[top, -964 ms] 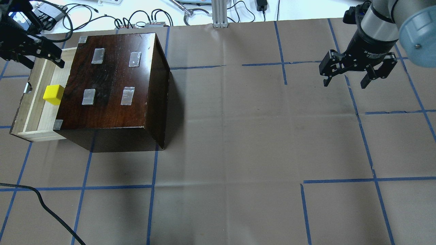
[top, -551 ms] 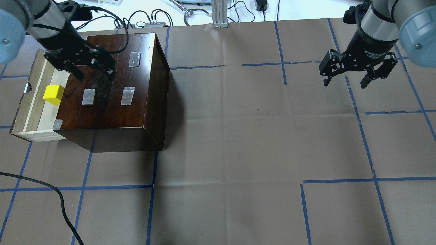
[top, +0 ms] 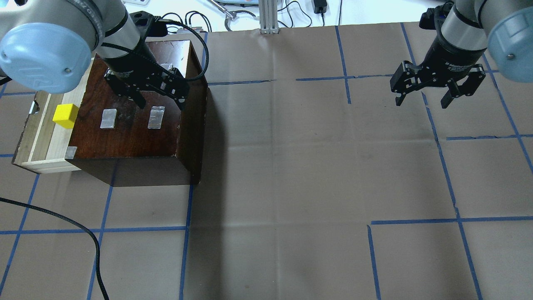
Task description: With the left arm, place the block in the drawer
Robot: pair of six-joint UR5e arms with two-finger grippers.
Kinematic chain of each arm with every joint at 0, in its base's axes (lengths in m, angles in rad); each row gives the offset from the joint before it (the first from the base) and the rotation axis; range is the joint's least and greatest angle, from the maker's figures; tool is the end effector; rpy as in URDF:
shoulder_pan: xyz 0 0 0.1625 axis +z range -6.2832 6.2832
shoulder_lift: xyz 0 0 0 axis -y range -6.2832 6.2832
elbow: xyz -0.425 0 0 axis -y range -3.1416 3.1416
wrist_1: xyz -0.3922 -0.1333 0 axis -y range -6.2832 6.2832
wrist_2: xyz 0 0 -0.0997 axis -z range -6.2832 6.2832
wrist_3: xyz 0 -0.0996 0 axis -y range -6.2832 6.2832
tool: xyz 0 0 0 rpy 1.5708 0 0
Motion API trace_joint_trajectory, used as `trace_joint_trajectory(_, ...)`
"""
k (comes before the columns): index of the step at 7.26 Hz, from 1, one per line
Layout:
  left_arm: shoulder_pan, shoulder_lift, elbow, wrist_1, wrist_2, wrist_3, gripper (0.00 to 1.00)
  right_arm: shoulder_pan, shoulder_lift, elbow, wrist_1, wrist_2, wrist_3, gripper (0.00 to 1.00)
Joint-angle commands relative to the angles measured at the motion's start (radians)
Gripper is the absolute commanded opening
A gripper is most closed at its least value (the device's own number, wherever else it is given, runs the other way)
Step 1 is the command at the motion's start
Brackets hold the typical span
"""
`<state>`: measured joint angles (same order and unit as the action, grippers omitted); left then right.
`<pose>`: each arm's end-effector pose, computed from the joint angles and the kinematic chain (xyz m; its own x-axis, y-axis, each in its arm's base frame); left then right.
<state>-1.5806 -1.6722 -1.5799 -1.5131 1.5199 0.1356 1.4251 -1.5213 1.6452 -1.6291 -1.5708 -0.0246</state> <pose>-0.1435 -0.5258 0.4375 -0.9882 0.1420 0.0575 0.1447 0.9884 0.0454 0.0588 -0.5172 0.4326 -0.9927 0.1209 -0.0016 0.1205 0.9905 0.0655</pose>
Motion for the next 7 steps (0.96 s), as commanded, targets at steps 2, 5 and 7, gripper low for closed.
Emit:
trace_joint_trajectory(2, -0.003, 0.003, -0.008, 0.029, 0.000, -0.001, 0.99, 0.000, 0.000, -0.001, 0.000, 0.000, 0.000, 1.00)
trace_joint_trajectory(5, 0.008, 0.006, -0.006, 0.033, 0.032, -0.002, 0.99, 0.000, 0.000, -0.001, 0.000, 0.000, 0.000, 1.00)
trace_joint_trajectory(7, 0.011, 0.006, -0.006, 0.065, 0.065, -0.066, 0.99, 0.000, 0.000, 0.001, 0.000, 0.000, 0.000, 1.00)
